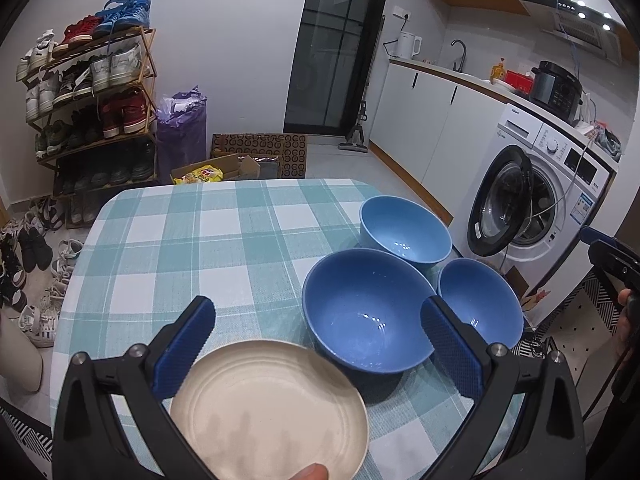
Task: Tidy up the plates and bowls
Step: 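Move both tools toward the blue bowls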
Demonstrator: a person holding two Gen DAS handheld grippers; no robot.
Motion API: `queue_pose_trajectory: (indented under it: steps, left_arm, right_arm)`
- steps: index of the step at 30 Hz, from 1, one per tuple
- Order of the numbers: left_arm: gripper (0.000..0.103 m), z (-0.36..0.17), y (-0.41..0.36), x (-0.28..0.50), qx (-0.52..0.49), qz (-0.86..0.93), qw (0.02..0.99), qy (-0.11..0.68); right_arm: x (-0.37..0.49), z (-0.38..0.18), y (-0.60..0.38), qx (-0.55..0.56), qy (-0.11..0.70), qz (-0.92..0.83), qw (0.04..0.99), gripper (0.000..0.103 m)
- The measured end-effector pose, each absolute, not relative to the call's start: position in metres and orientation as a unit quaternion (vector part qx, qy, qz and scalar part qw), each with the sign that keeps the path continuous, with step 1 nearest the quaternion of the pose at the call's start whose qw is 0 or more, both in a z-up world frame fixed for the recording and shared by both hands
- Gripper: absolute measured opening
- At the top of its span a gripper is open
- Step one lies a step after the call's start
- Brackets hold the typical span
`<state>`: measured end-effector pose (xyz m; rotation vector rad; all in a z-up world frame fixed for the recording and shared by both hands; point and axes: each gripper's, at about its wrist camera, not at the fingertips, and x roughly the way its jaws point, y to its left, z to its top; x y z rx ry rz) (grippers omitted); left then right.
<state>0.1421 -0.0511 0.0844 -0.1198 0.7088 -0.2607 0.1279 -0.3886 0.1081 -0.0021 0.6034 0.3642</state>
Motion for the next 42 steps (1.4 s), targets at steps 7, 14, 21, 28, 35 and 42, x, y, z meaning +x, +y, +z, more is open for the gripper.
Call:
queue_pose_trajectory:
  steps: [7,14,21,28,35,42]
  left_arm:
    - [0.103,0.09,-0.063,0.16,-0.05,-0.132,0.926,0.35]
    - [0.103,0.096,-0.068,0.18,-0.054,-0.129,0.926,0.351]
    - [0.103,0.093,-0.075,0.201,-0.051,-0.13,0.922,0.362]
    - [0.103,0.093,-0.086,0.219,-0.042,-0.134,0.918,0.37]
    - [0.103,0.095,-0.096,0.238,-0.036,-0.136,0.919,0.369]
    - [0.103,0.089,-0.103,0.26,-0.028,-0.137,0.916,0.376]
  right_arm:
    - [0.143,0.115,-0.407,0.011,0.294,0.158,0.943,0.102]
    - [0.163,0.121,-0.421,0.013,0.295,0.138,0.945,0.102]
    - [0.184,0.121,-0.432,0.026,0.299,0.128,0.945,0.102]
    - [0.206,0.114,-0.437,0.031,0.31,0.124,0.942,0.102]
    - [0.223,0.107,-0.442,0.039,0.314,0.122,0.941,0.102]
    - [0.243,0.095,-0.442,0.041,0.325,0.12,0.937,0.102]
